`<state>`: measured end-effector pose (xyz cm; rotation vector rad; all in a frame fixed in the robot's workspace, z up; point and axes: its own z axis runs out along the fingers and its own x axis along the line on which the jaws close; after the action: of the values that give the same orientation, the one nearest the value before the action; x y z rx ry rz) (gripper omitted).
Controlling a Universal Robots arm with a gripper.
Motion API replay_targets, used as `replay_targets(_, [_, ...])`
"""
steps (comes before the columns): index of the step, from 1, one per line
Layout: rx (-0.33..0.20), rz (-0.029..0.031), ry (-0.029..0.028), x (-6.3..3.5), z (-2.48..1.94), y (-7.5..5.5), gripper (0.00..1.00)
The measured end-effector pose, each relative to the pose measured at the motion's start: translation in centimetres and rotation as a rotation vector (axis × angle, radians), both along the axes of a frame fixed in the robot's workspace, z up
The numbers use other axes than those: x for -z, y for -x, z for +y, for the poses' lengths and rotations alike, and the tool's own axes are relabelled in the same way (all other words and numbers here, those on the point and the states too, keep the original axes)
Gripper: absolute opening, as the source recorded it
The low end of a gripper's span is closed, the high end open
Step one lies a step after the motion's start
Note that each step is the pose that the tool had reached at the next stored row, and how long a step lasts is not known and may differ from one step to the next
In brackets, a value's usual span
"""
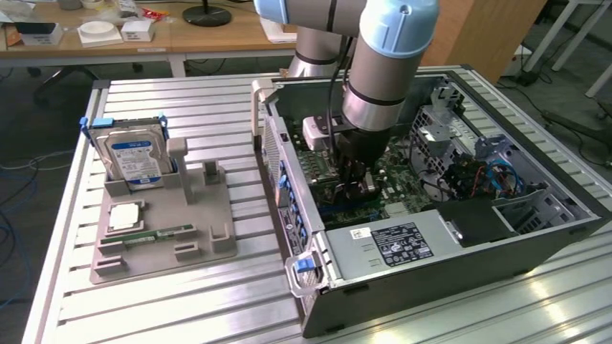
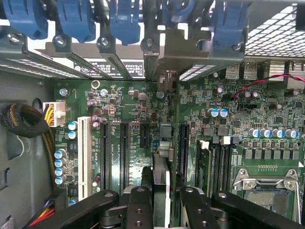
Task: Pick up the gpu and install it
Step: 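Insert the gpu into the slot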
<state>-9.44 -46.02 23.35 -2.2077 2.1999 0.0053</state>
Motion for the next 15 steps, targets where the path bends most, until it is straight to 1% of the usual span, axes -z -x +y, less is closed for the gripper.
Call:
replay_targets(5, [0.000,0.0001,0.0005,0.45,-0.01,0.04,0.27])
replay_targets(13, [0.000,-0.0002,-0.0003,0.50,0.00,0.09,0.27])
replay_targets(15, [-0.001,-0.0011,-0.0005,0.52,0.00,0.25,0.27])
